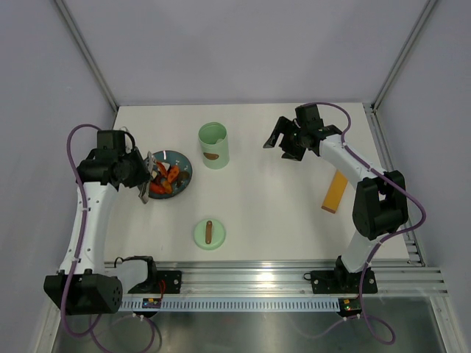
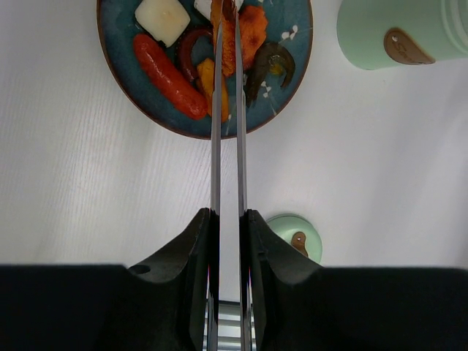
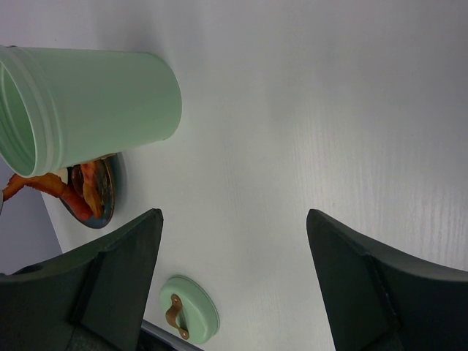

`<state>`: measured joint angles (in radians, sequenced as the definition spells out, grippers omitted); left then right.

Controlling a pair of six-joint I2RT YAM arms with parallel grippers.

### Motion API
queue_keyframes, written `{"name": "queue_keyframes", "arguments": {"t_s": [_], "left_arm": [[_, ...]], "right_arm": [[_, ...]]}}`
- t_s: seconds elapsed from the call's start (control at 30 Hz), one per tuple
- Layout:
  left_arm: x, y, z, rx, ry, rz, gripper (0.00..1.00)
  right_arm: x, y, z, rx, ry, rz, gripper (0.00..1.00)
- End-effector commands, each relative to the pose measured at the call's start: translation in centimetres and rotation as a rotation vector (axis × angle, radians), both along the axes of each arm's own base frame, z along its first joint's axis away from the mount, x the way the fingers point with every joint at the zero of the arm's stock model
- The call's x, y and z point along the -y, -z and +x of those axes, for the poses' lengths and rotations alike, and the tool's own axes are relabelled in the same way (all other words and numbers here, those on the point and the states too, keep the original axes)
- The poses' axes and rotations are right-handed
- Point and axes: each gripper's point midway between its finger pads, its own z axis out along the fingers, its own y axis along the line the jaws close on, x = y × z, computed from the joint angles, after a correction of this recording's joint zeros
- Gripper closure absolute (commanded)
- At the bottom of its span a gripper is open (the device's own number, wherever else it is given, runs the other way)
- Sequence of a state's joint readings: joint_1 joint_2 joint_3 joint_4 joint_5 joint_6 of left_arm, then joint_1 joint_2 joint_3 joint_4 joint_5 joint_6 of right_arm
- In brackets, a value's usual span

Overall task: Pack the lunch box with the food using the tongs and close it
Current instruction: Pick up the fake food from the plate.

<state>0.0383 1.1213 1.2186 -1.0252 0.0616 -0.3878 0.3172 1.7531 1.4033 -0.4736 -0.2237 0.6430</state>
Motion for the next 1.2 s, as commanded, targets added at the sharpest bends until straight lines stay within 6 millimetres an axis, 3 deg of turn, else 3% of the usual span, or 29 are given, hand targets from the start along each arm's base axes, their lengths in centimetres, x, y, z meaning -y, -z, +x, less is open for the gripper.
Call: {"name": "queue_keyframes", "arguments": {"t_s": [0.0, 0.33, 0.63, 0.7, 0.93, 1.03, 1.17], "left_arm": [[0.5, -2.9, 0.6, 0.104, 0.035, -0.012, 1.00], [1.0, -3.7, 0.5, 0.116, 0.053, -0.031, 1.00], [1.8, -9.8, 1.5, 0.252, 0.087, -0.060, 1.00], [2.4, -11.8, 1.9, 0.300, 0.111, -0.083, 1.00], [6.2, -15.3, 4.6, 0.363, 0.217, -0.141, 1.00], [8.3, -16.1, 5.1, 0.381, 0.269, -0.148, 1.00], [10.2, -15.6, 6.2, 0.371, 0.303, -0.170, 1.00]], "right_arm": [[-0.4, -1.7, 0.9, 0.047, -0.006, -0.008, 0.12], [-0.6, -1.8, 0.9, 0.049, -0.007, -0.005, 0.13], [-0.5, -2.1, 0.8, 0.053, 0.003, -0.010, 0.13], [-0.4, -2.3, 0.8, 0.059, 0.007, -0.011, 0.13], [0.1, -3.2, 0.2, 0.075, 0.021, -0.016, 0.13], [0.4, -3.6, 0.0, 0.082, 0.028, -0.030, 0.13], [0.6, -3.8, -0.3, 0.086, 0.021, -0.040, 0.13]]}}
